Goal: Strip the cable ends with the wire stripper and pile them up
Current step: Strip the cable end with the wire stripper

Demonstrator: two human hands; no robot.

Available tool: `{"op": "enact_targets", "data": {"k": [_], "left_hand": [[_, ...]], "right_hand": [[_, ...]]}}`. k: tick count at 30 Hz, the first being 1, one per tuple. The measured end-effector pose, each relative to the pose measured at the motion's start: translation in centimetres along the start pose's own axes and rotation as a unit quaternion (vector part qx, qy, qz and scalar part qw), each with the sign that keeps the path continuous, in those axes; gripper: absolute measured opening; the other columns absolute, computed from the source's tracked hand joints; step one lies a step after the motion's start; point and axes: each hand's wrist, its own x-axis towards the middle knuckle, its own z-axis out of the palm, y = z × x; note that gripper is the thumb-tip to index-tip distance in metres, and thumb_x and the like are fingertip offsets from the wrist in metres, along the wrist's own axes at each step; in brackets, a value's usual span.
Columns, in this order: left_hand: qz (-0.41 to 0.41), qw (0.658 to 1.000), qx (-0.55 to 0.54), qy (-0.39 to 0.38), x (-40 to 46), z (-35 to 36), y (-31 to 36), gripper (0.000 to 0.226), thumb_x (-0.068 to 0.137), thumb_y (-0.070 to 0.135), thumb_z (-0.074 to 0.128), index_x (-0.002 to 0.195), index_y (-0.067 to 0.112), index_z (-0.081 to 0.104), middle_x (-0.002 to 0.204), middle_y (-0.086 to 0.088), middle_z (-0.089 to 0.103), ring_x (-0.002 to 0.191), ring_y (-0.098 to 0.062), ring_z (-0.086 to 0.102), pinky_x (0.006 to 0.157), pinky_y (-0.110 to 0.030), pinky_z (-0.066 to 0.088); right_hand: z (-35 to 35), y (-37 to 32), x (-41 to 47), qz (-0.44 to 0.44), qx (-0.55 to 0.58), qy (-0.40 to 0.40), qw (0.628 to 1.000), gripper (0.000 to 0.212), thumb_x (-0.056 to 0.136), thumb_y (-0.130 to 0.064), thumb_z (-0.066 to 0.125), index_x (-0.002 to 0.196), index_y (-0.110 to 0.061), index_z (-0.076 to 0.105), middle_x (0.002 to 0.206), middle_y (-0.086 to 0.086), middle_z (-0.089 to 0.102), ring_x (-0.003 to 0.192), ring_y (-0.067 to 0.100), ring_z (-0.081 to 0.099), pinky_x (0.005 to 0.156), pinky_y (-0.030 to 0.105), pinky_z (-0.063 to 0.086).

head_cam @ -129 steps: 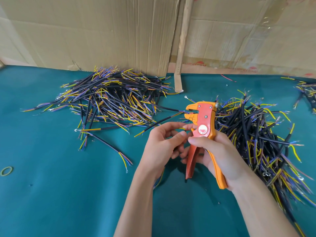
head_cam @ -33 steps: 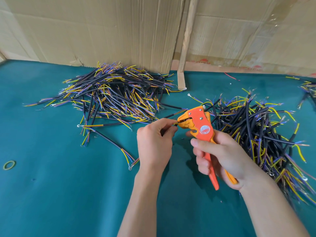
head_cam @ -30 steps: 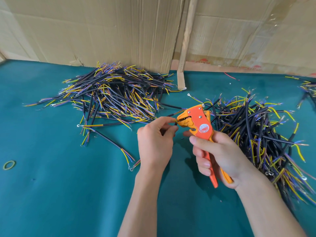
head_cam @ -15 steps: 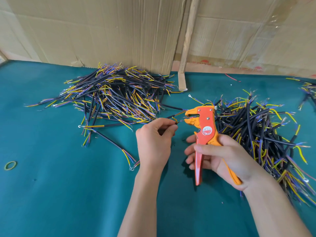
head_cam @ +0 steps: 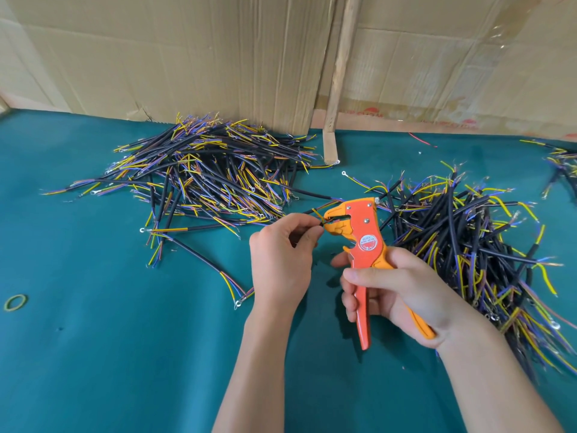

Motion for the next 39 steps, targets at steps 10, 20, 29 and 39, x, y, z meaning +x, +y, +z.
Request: {"op": "enact_targets", "data": {"k": [10,20,29,39], "left_hand": [[0.010,1.000,0.008,0.003,-0.13,0.00,-0.01,0.016,0.085,0.006,0.076,0.081,0.022,0.076,0.068,0.019,0.070,0.067,-0.005,0.068,0.066,-0.008,0.045],[0.001,1.000,0.007,0.004,-0.15,-0.03,-0.14,0.017,0.084,0.007,0.077,0.079,0.023,0.076,0.066,0.015,0.071,0.065,-0.005,0.068,0.065,-0.009,0.046],[0.007,1.000,0.012,0.003,-0.18,0.01,-0.06,0.017,0.084,0.006,0.077,0.080,0.022,0.076,0.066,0.021,0.069,0.066,-0.004,0.066,0.065,-0.008,0.045],[0.032,0.999,0.018,0.004,-0.08,-0.04,-0.25,0.016,0.083,0.004,0.077,0.082,0.020,0.077,0.068,0.024,0.068,0.068,0.005,0.065,0.068,-0.004,0.043]], "right_hand": [[-0.08,0.06,0.07,-0.001,0.013,-0.009,1.000,0.031,0.077,-0.006,0.076,0.105,0.006,0.069,0.076,0.020,0.056,0.061,0.032,0.056,0.054,0.041,0.054],[-0.08,0.04,0.08,0.004,0.013,-0.017,1.000,0.027,0.077,-0.008,0.077,0.100,0.005,0.071,0.076,0.021,0.058,0.061,0.033,0.058,0.055,0.041,0.055],[-0.33,-0.12,-0.13,0.011,0.025,-0.022,0.999,0.032,0.076,-0.006,0.076,0.105,0.008,0.069,0.079,0.023,0.059,0.063,0.035,0.060,0.057,0.042,0.056],[-0.56,-0.35,-0.35,0.031,0.046,-0.047,0.997,0.031,0.077,-0.009,0.077,0.106,0.003,0.073,0.079,0.021,0.058,0.063,0.033,0.060,0.057,0.042,0.055]]}}
